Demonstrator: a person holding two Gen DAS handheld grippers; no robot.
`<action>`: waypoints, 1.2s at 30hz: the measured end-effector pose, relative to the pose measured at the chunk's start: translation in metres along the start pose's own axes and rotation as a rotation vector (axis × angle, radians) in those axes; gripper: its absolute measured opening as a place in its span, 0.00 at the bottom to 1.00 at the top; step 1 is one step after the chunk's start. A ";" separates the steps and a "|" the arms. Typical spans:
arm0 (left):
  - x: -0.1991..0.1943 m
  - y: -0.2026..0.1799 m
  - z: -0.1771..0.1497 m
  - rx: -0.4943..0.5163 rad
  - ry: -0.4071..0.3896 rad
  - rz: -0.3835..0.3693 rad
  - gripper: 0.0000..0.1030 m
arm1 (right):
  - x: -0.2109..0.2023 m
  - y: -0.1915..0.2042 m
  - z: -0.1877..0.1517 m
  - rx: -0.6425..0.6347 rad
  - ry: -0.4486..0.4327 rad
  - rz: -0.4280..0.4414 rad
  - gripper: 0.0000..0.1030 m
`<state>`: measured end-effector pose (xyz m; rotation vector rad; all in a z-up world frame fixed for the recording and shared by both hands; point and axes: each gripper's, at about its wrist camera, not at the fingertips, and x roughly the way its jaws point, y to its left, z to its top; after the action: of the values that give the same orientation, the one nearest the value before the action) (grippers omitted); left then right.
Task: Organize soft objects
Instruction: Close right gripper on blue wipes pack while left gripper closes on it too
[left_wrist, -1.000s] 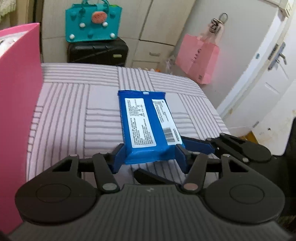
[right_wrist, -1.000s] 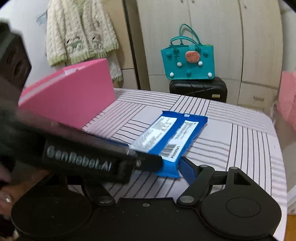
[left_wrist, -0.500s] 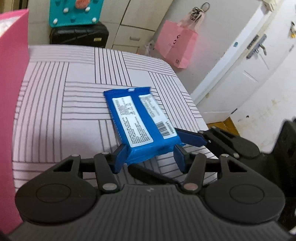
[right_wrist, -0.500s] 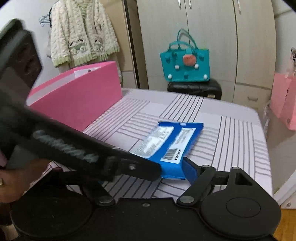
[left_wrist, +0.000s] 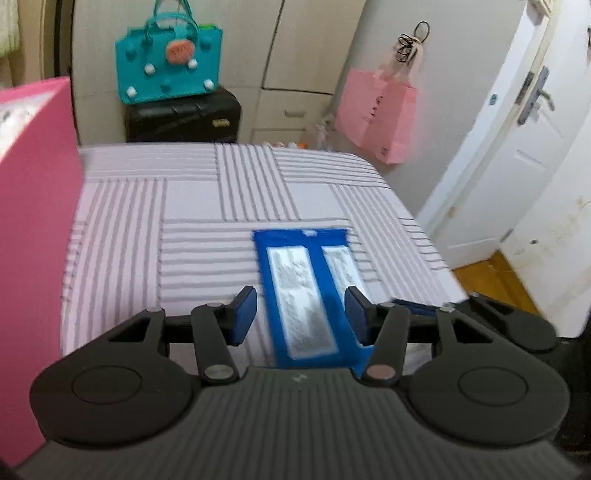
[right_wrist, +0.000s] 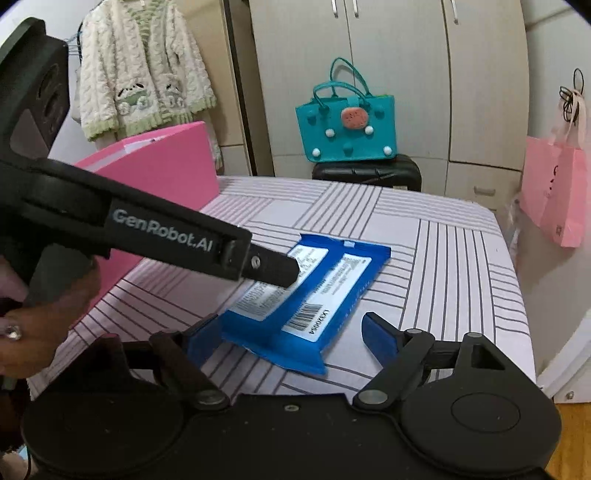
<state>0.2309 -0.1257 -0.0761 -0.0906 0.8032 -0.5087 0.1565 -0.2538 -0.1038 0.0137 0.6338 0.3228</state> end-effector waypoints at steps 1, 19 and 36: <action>0.002 0.000 0.001 0.008 -0.006 0.016 0.48 | 0.002 0.000 0.000 -0.002 0.004 -0.002 0.84; 0.023 0.013 -0.001 -0.040 0.030 -0.051 0.38 | 0.018 0.009 0.004 -0.015 0.022 0.026 0.87; 0.003 0.001 -0.012 -0.033 0.058 -0.114 0.36 | -0.002 0.032 -0.001 -0.028 -0.018 -0.127 0.62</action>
<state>0.2245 -0.1247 -0.0867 -0.1535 0.8672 -0.6078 0.1452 -0.2237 -0.1000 -0.0502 0.6091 0.2088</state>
